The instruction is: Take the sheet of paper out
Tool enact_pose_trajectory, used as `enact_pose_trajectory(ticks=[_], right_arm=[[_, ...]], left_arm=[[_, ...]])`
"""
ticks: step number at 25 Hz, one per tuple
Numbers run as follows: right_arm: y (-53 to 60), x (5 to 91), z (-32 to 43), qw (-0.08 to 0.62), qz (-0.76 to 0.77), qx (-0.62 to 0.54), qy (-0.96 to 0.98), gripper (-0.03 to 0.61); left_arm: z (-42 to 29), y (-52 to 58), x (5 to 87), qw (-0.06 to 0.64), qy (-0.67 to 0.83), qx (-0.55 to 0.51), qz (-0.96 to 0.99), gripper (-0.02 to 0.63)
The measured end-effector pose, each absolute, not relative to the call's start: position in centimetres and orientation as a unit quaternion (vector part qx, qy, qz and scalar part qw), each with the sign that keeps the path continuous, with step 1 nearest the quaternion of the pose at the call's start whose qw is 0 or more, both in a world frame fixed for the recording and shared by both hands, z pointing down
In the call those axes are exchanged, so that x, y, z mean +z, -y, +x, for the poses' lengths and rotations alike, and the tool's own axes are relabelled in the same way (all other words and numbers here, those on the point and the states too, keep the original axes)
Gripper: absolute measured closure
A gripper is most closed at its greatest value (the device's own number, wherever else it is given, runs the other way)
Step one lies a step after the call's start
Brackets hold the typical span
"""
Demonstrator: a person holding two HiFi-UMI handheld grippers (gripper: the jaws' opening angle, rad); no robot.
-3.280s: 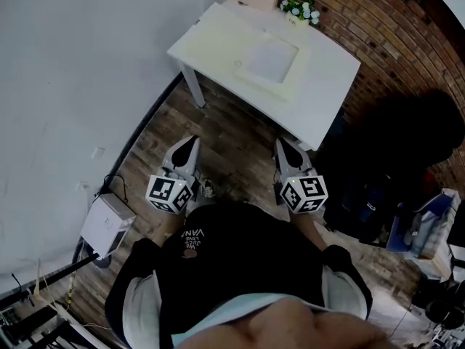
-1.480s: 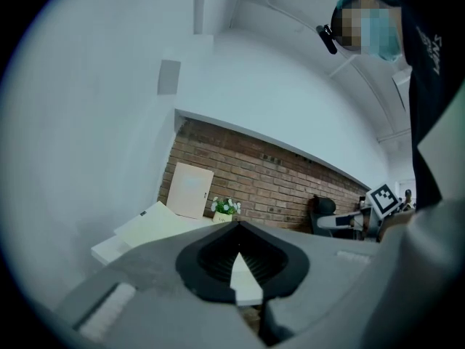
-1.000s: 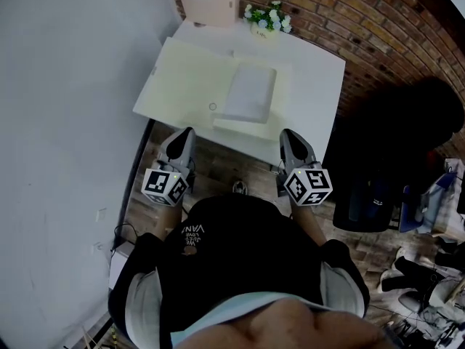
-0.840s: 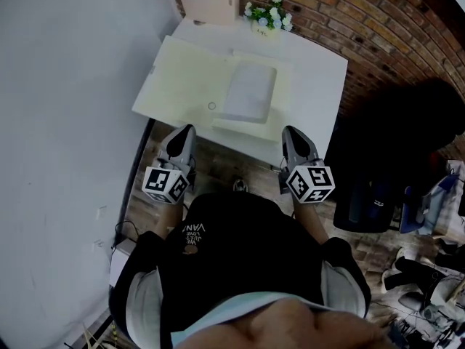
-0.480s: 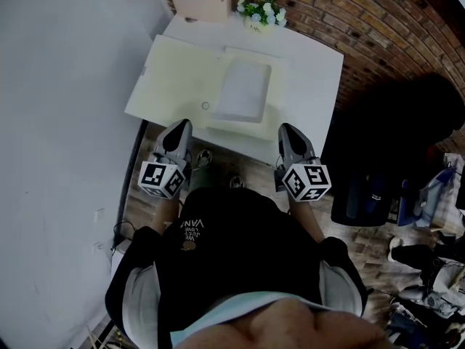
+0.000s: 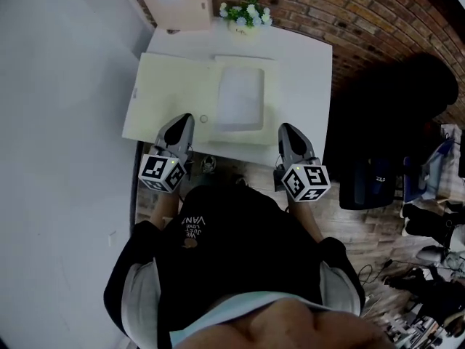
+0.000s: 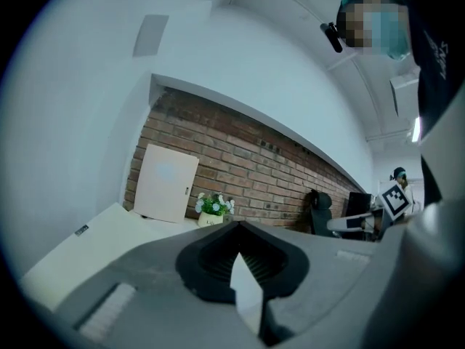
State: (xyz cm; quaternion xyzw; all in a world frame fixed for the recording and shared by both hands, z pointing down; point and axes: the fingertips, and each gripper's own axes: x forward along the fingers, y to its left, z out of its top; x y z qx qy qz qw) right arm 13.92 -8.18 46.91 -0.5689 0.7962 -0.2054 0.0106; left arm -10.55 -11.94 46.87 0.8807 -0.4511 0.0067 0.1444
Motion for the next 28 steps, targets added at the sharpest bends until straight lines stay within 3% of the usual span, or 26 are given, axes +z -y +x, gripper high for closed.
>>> enact_pose_trajectory(ticks=[28], right_arm=[[11.5, 47.6, 12.5, 0.035, -0.665, -0.204, -0.718, 0.578]], left_arm=[[-7.3, 23.0, 50.2, 0.201, 0.315, 0.06, 0.926, 0.614]])
